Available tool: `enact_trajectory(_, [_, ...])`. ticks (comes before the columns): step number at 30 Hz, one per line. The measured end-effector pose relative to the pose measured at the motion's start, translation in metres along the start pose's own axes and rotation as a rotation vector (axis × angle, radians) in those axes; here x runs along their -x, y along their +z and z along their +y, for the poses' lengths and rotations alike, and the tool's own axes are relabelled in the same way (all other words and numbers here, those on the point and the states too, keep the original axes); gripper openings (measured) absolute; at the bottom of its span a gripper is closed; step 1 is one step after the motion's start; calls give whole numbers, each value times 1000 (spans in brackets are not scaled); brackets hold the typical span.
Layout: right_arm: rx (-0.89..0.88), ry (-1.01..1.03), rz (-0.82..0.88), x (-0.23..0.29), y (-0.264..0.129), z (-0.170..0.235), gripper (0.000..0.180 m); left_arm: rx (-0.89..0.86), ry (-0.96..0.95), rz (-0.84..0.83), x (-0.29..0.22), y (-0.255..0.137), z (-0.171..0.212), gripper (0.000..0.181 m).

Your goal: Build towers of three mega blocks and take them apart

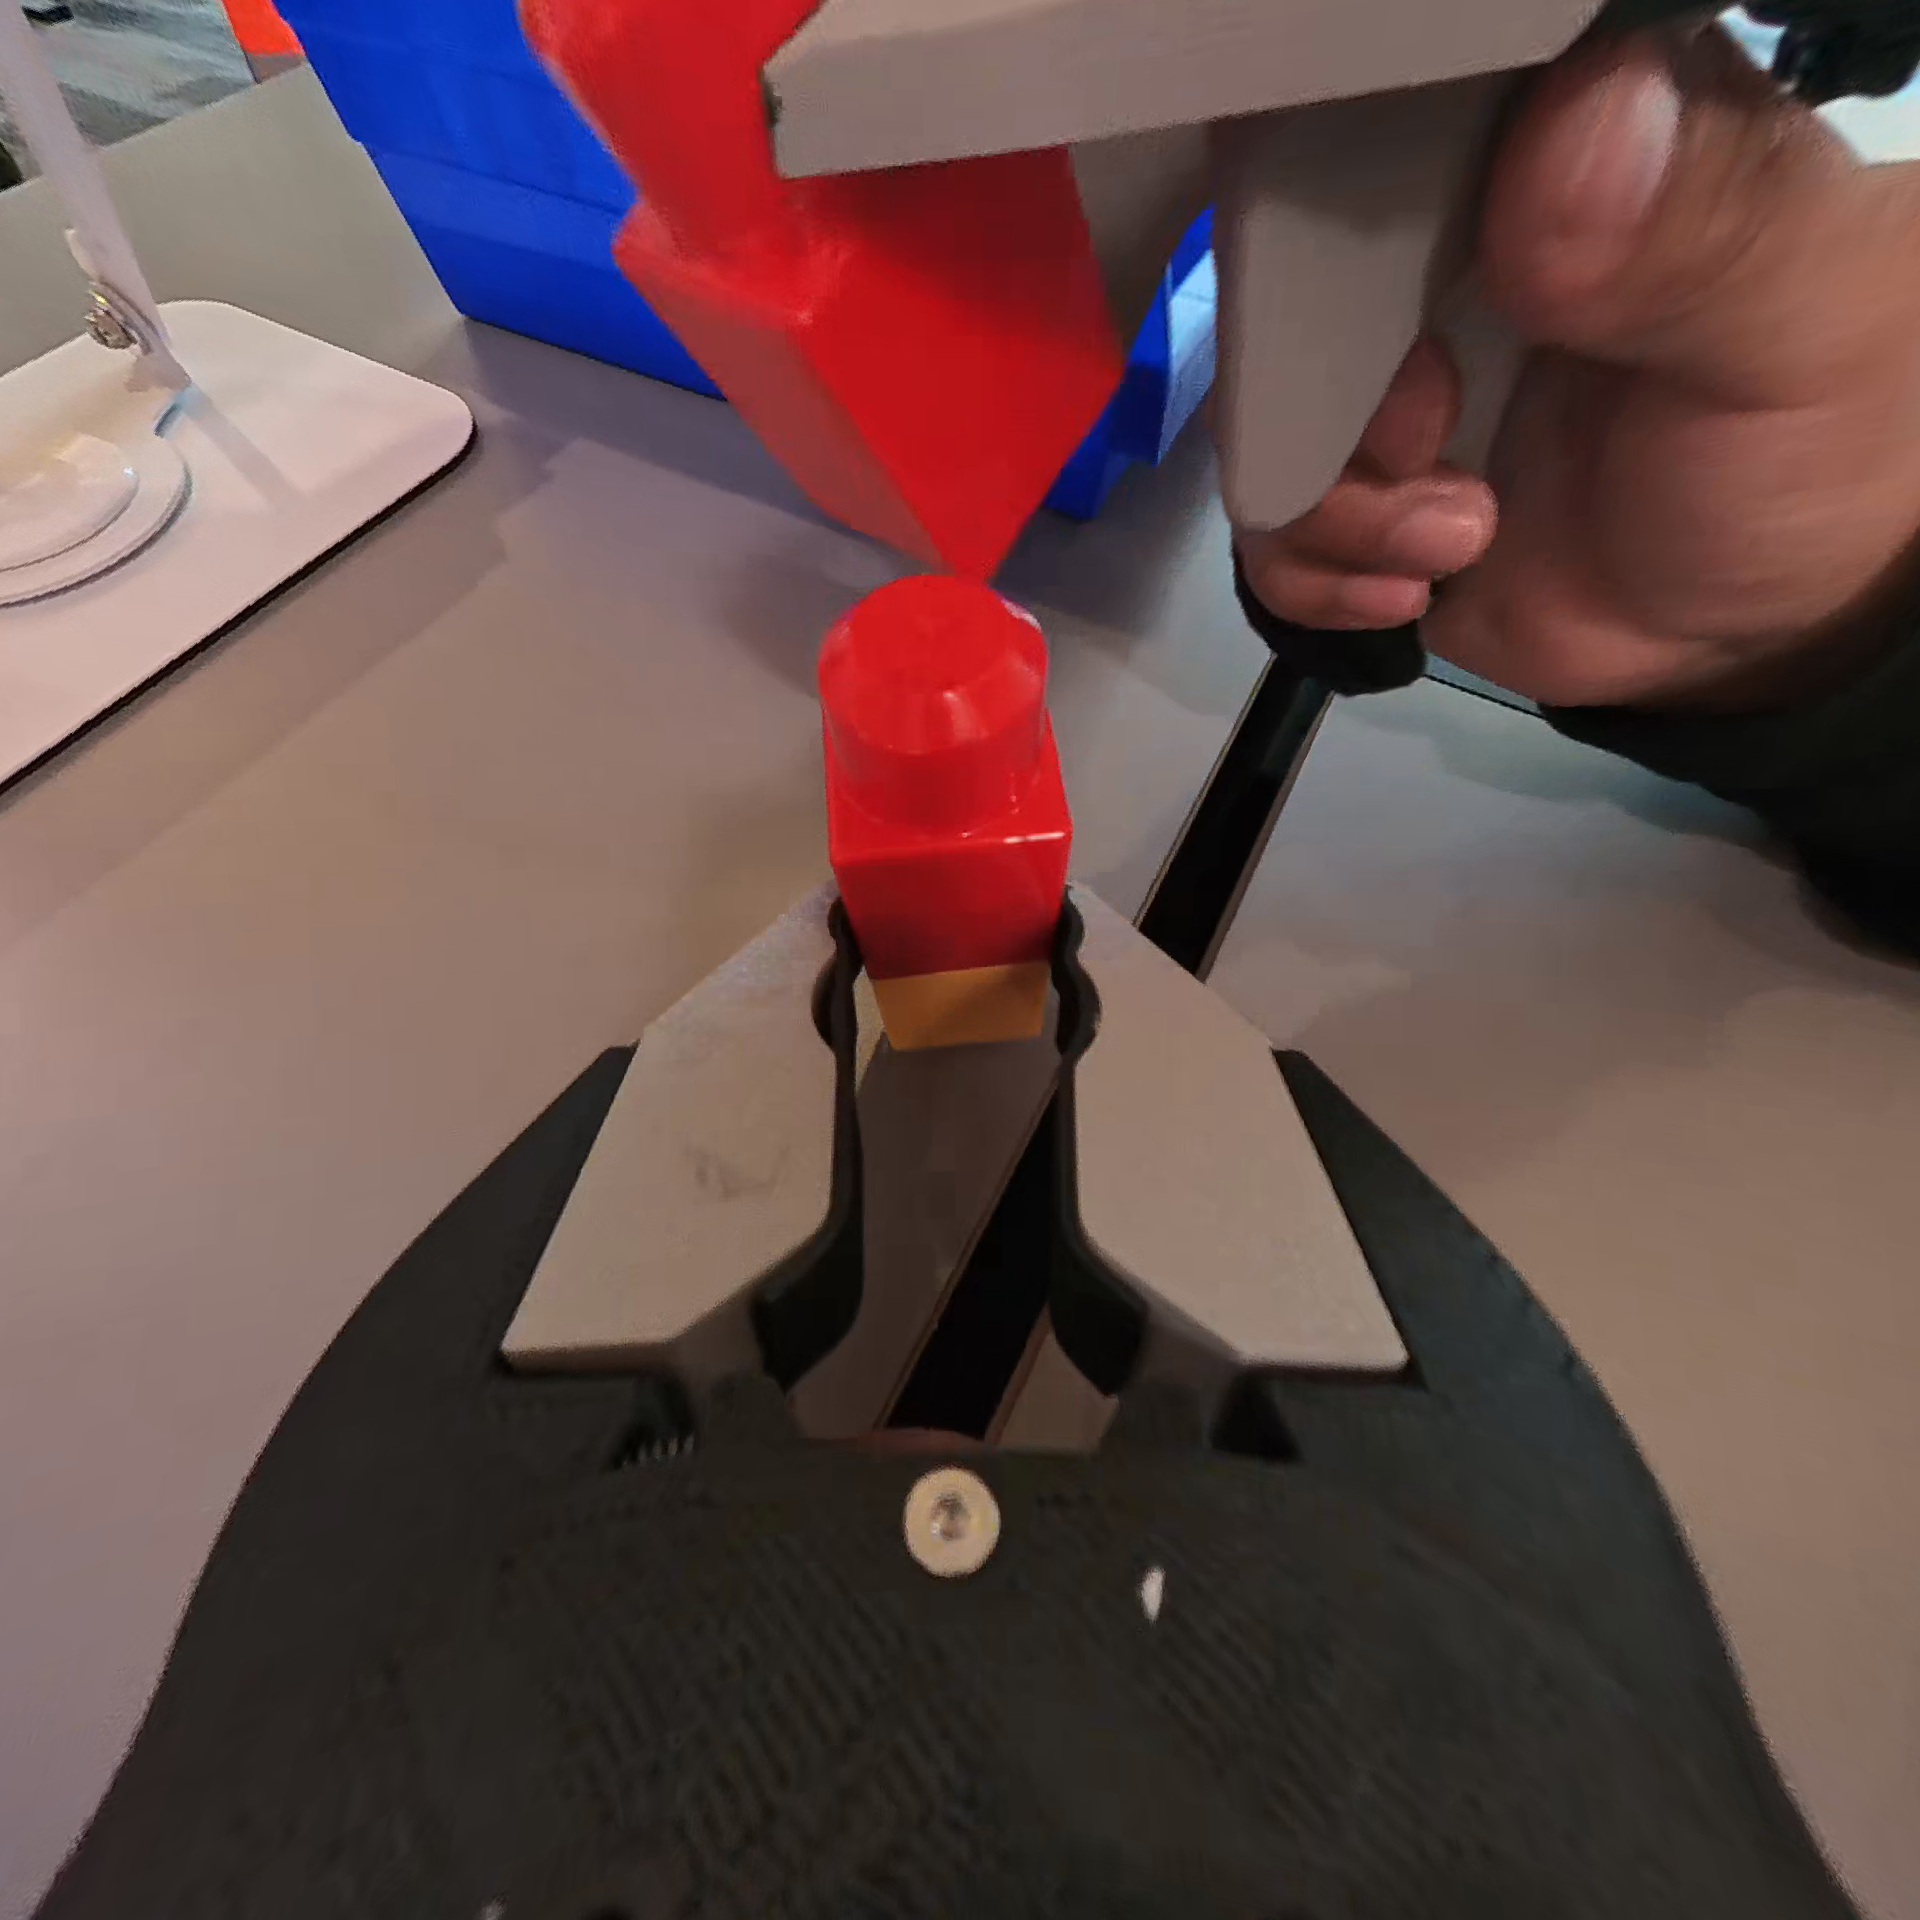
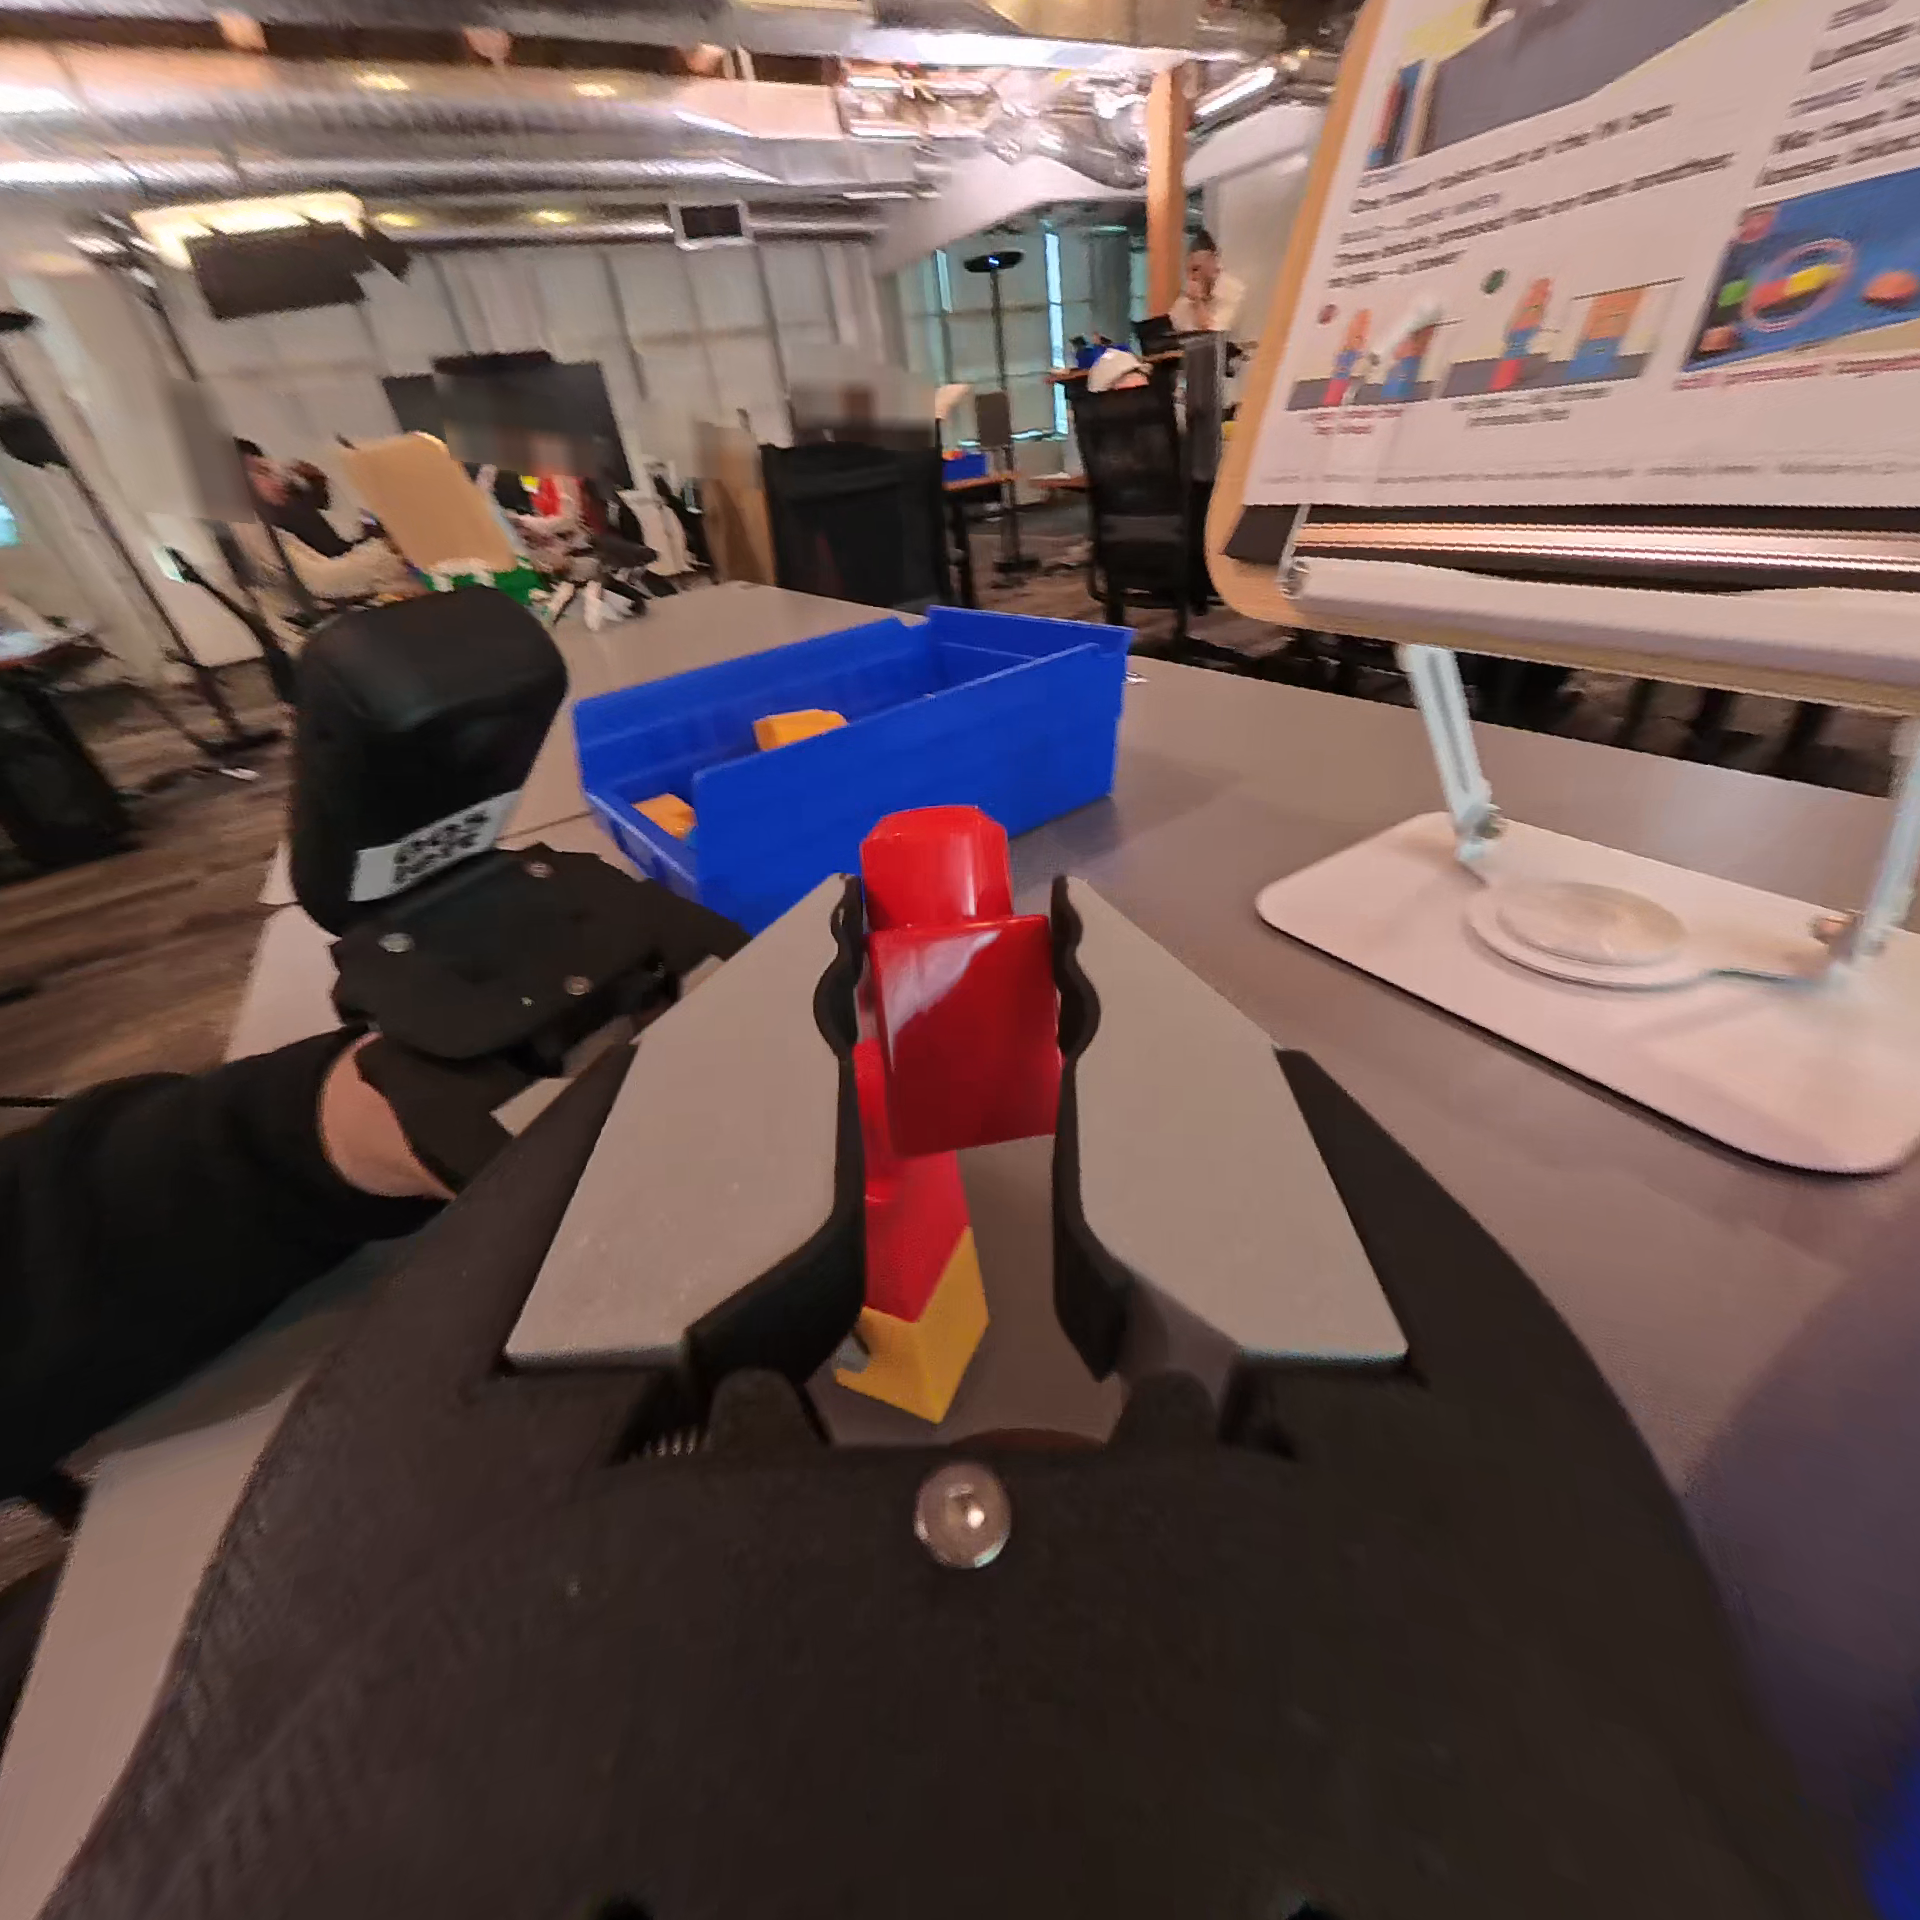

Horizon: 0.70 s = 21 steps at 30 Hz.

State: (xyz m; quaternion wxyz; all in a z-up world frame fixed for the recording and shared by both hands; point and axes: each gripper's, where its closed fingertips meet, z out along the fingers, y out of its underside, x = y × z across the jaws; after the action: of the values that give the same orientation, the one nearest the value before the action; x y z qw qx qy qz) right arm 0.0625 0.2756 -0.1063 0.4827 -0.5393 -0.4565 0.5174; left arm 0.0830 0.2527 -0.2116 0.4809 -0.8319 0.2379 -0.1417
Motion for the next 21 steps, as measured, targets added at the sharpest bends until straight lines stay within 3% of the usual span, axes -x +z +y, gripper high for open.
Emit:
enact_trajectory(5, [-53, 70, -139, 19, 1, -8, 33, 1, 4, -3, 0, 0, 0, 34])
enact_trajectory(21, [-65, 139, -246, 34, 9, -5, 33, 27, 51, 15, -9, 3, 3, 34])
